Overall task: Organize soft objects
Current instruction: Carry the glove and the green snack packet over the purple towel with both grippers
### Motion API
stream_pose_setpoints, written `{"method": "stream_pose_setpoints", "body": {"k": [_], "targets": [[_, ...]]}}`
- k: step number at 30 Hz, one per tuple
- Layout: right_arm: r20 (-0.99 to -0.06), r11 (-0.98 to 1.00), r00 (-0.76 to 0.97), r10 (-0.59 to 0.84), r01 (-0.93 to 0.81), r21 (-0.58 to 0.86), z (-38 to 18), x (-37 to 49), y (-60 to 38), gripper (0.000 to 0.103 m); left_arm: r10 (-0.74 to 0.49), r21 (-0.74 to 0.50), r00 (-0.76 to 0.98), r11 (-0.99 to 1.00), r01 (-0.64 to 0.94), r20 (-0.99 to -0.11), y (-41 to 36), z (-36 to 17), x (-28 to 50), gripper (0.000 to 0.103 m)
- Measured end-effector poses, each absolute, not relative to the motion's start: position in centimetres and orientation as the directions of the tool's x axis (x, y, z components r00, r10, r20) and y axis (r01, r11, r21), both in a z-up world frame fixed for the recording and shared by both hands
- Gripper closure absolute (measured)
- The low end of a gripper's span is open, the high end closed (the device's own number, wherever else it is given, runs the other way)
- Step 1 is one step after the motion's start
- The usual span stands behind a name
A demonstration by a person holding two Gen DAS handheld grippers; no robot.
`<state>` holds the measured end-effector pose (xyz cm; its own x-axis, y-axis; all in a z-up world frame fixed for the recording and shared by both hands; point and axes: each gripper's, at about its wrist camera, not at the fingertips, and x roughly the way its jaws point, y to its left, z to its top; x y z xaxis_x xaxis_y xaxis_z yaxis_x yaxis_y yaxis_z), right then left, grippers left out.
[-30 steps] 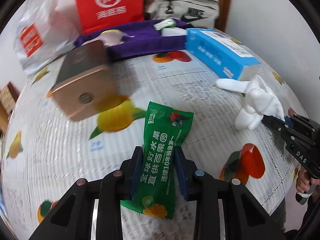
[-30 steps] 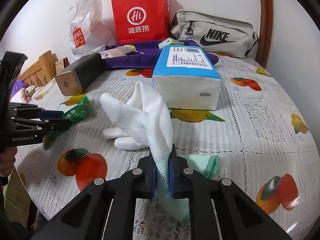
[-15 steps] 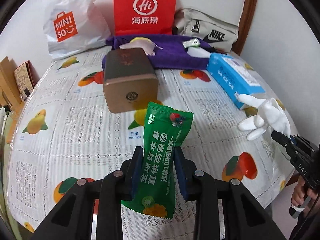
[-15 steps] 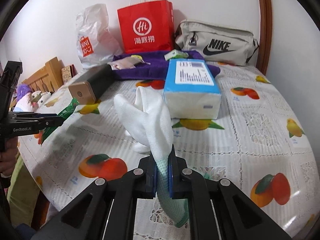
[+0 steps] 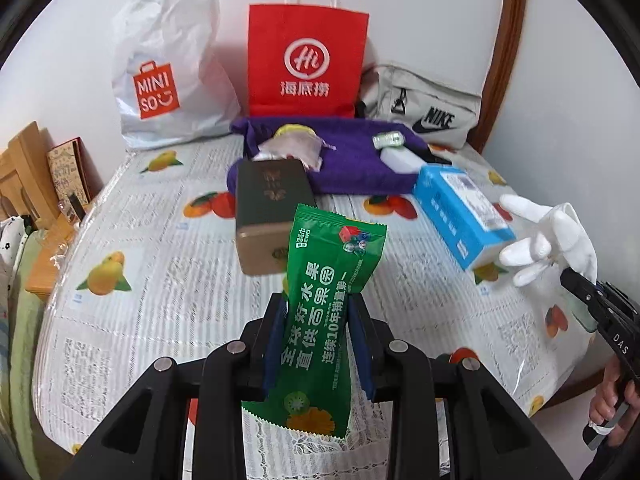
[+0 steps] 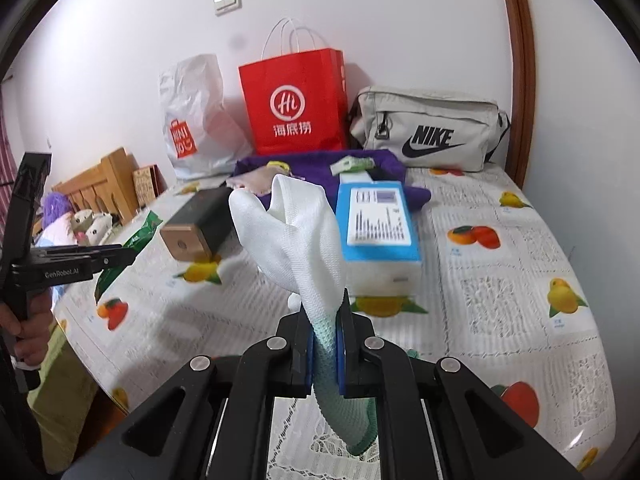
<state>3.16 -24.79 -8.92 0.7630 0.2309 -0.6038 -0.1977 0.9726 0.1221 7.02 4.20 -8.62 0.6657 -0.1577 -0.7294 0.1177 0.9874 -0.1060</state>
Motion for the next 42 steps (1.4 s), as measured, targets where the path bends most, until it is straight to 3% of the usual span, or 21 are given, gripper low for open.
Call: {"method": "stream_pose_setpoints", "body": {"k": [18, 42], "targets": [[-0.553, 0.967, 0.795, 0.25, -0.236, 0.098, -4.4, 5.6, -25.0, 0.094, -0.122, -0.124, 0.724, 0.991, 0.05, -0.679, 5.9, -4.3, 8.6, 0.073], [-0.567, 0.956, 0.774, 0.282, -0.275, 0.101, -4.4, 15.1, -24.7, 0.094, -0.101, -0.095, 0.697, 0.994, 0.046, -0.71, 4.7, -4.1, 17.5, 0.073]]}}
